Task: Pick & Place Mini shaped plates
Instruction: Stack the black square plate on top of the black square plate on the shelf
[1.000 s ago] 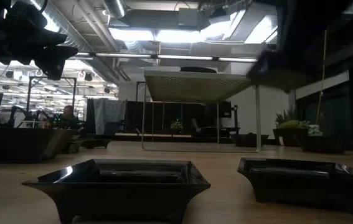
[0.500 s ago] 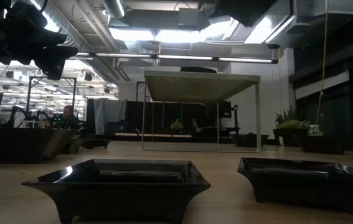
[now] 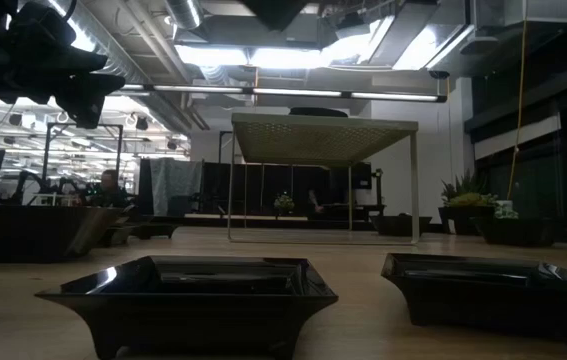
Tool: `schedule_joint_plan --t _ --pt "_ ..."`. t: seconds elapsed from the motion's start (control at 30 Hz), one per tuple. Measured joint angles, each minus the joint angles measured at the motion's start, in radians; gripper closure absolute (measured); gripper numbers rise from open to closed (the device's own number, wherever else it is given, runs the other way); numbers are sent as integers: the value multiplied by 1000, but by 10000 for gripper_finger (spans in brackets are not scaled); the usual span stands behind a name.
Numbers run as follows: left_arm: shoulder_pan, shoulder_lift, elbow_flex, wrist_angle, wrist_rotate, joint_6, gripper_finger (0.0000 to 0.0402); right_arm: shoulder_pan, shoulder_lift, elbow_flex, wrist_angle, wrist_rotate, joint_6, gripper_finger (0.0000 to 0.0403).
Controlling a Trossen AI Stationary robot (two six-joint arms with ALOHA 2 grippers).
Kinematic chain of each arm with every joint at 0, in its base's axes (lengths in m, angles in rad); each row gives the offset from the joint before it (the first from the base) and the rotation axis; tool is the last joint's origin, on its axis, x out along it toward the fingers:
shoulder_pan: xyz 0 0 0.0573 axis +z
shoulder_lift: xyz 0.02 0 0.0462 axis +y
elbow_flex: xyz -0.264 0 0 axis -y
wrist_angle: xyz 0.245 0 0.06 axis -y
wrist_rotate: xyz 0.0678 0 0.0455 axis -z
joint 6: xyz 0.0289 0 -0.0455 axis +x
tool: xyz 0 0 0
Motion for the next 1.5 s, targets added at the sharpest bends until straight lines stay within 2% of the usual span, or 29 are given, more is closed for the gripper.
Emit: schedule_joint_plan --t 0.13,0.33,0.6,1.03,1.23,1.5 --pt "0 0 0 0 0 0 249 -88 -12 0 52 -10 -72 401" --pt "0 0 0 0 0 0 249 -211 -12 0 133 31 -125 401" --pt "0 0 0 0 0 0 249 -354 -12 0 90 86 -19 401" --pt "0 0 0 0 0 0 249 -488 9 0 -78 67 86 400" --pt "0 0 0 0 0 0 249 -543 42 0 -67 14 84 400" --pt "0 0 0 0 0 0 249 -574 63 0 -70 3 91 400"
